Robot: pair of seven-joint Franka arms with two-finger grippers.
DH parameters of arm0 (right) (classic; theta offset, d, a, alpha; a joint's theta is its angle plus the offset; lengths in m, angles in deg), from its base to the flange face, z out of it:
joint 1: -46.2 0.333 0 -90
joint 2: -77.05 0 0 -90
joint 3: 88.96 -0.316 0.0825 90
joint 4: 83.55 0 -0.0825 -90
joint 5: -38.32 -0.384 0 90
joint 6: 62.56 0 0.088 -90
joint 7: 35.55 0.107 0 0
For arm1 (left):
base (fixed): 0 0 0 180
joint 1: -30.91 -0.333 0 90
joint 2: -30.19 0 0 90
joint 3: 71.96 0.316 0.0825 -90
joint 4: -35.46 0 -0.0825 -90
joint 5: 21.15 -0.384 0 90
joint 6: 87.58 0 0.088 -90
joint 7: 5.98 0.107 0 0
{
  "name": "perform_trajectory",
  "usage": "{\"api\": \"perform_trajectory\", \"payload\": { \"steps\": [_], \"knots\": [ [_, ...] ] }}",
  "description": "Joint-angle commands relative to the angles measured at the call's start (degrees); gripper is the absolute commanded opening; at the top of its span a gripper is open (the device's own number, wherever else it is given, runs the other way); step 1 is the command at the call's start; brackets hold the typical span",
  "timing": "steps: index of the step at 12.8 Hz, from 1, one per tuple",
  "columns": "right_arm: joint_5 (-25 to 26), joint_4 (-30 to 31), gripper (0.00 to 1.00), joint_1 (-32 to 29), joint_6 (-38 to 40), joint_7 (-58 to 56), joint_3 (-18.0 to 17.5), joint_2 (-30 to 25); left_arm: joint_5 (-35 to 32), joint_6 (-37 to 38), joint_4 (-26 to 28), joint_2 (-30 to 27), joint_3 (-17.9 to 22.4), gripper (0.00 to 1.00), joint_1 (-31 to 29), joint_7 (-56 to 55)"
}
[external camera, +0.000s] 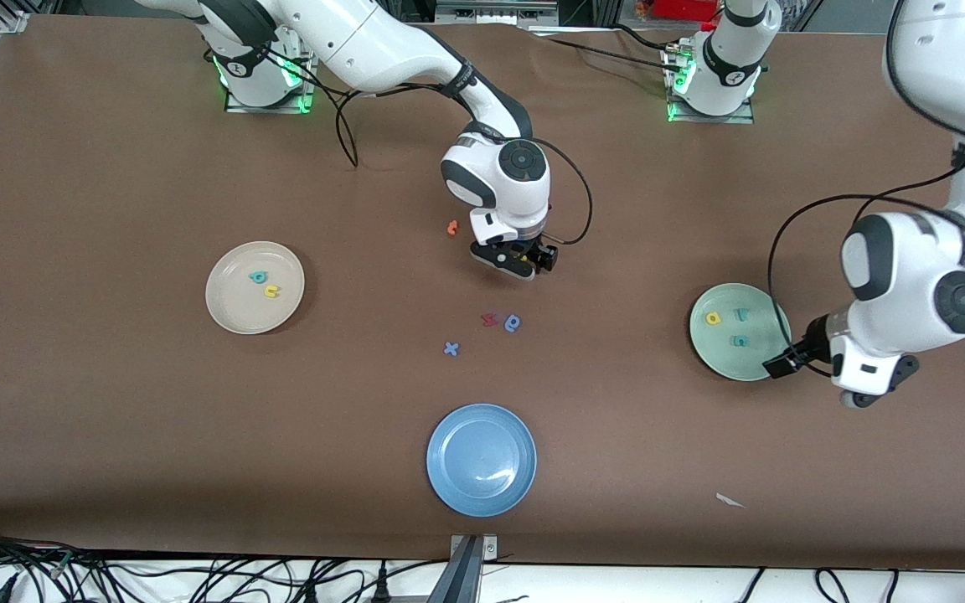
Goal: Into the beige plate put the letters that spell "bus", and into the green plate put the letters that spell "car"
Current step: 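Release the cyan c on the green plate and raise the left gripper to rest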
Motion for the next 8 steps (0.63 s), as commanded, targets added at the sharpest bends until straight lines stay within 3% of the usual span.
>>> {"api": "perform_trajectory", "payload": {
  "steps": [1,4,8],
  "knots": [
    [1.0,-5.6,0.87,2.2,0.6,2.7,1.4,3.9,1.0,6.3,-3.7,-4.0,-0.4,1.0,0.2,3.4],
    [1.1,-6.3,0.87,2.5,0.6,2.6,1.4,4.5,1.0,17.5,-13.3,-4.2,-0.5,1.0,0.4,10.0],
    [3.1,-5.8,0.69,2.5,0.6,2.2,1.4,4.5,0.3,22.9,-16.6,-7.3,-0.3,1.0,0.1,21.4]
  ]
}}
